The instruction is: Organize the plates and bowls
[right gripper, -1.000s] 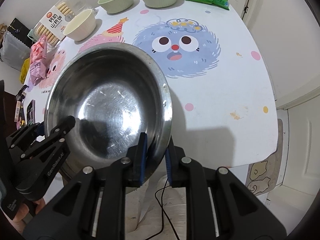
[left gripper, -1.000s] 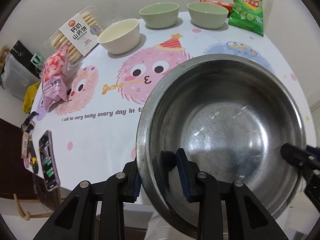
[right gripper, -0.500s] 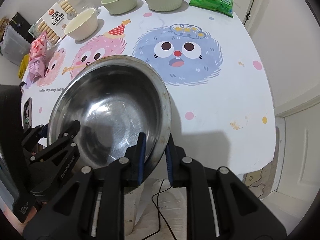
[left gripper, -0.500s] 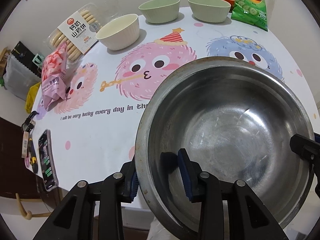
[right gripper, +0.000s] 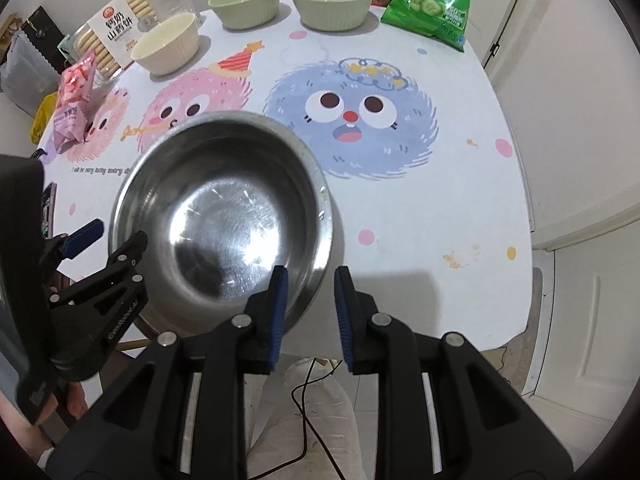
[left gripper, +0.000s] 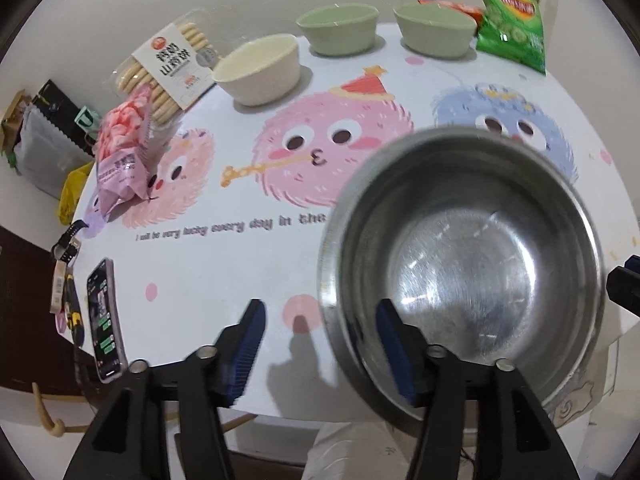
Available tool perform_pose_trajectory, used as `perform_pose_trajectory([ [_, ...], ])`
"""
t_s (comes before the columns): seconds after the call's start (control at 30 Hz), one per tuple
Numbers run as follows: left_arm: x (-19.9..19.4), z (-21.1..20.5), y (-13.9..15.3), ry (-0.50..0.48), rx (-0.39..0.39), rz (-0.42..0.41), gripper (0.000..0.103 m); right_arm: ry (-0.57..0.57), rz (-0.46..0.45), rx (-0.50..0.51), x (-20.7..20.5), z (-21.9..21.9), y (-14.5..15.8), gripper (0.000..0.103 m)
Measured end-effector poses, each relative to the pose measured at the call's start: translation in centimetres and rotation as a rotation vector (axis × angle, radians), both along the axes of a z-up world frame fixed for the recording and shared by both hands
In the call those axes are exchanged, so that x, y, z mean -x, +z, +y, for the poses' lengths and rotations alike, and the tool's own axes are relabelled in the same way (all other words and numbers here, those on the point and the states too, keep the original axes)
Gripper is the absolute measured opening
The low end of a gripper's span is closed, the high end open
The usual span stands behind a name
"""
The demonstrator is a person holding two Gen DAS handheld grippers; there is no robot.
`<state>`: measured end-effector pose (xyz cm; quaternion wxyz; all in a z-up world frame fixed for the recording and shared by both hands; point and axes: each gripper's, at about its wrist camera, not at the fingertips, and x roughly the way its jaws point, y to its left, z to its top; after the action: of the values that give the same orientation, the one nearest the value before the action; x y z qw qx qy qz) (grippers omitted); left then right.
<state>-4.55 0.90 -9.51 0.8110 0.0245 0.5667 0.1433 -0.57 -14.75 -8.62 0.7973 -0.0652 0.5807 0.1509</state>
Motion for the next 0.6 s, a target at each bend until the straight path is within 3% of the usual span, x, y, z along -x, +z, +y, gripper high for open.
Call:
perform_pose_trajectory([
  [0.07, 0.0, 0.2, 0.8, 0.005, 0.011, -0.019, 0.075, -0.006, -0.008, -0.019, -0.1, -0.3, 0.7, 0.028],
  [0.13, -0.1, 0.4, 2.0, 0.008, 0.024, -0.047, 0.083, -0.007, -0.019, -0.039, -0.3, -0.5, 1.6, 0.04],
  [0.4, -1.2, 0.1, 6.1, -0.003, 0.115, -0.127, 0.093, 0.013, -0.081, -0.086, -1.4, 0.2, 5.0, 0.059],
  [0.6, -3.7, 1.0, 7.4, -0.016, 0.142, -0.145, 0.101, 0.016, -0.107, -0.114, -3.4, 1.2, 6.7, 0.059],
])
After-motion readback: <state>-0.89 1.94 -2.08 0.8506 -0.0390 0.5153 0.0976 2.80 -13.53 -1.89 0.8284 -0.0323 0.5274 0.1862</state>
